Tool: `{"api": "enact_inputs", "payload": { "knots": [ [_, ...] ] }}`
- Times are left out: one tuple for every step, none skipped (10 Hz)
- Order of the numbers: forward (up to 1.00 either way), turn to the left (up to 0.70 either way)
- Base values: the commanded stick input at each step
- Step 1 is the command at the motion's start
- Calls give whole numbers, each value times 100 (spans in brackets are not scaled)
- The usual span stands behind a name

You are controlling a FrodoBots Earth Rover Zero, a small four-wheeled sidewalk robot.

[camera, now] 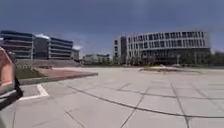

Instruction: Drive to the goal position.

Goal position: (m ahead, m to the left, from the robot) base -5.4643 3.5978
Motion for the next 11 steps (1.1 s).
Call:
{"api": "enact_inputs", "payload": {
  "knots": [
    [30,-5],
    [60,-3],
    [70,-15],
    [70,-34],
    [70,-25],
    [70,-6],
    [70,-2],
    [70,-2],
    [70,-2],
    [70,-2],
    [69,-2]
  ]
}}
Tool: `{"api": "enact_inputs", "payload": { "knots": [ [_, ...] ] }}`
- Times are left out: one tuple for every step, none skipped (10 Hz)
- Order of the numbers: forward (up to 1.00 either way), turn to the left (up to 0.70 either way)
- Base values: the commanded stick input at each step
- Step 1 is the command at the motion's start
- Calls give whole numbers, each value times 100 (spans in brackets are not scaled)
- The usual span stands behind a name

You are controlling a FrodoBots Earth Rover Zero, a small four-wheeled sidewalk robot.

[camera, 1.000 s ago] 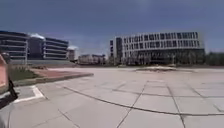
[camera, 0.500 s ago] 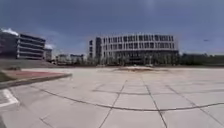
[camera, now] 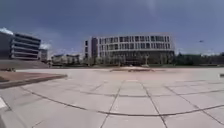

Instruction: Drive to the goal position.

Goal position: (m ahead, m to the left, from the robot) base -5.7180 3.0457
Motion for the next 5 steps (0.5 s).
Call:
{"api": "enact_inputs", "payload": {
  "knots": [
    [55,-16],
    [6,-64],
    [0,-70],
    [0,-70],
    [0,-70]
  ]
}}
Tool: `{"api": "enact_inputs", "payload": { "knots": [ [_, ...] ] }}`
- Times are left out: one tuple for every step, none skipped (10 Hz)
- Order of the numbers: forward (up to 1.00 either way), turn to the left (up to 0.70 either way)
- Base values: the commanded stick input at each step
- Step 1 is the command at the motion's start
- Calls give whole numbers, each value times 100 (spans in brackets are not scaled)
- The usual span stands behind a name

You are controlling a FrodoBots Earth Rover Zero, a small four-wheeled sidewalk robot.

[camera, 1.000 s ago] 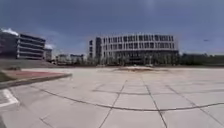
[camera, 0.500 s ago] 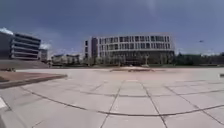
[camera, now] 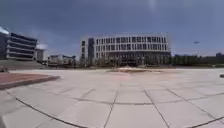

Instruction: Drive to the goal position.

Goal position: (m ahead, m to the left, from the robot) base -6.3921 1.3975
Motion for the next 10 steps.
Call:
{"api": "enact_inputs", "payload": {
  "knots": [
    [0,-70],
    [0,-70],
    [0,-70],
    [0,-70],
    [0,-70],
    [0,-70],
    [0,-70],
    [0,-70],
    [0,-70],
    [0,-70]
  ]
}}
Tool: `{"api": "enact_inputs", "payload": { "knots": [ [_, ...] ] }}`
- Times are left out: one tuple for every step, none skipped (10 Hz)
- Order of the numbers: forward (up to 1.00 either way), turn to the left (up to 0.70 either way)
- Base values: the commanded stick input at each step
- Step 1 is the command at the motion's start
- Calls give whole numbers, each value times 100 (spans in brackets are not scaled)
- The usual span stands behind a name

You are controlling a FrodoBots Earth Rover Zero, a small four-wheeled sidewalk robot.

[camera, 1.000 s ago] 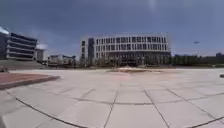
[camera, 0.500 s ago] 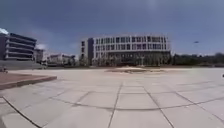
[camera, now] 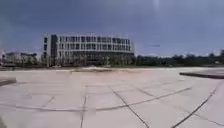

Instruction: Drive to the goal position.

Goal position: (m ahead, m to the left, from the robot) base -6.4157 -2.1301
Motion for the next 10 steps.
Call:
{"api": "enact_inputs", "payload": {
  "knots": [
    [0,-70],
    [0,-70],
    [0,-70],
    [0,-70],
    [0,-70],
    [0,-70],
    [0,-70],
    [0,-70],
    [0,-53],
    [5,-7]
  ]
}}
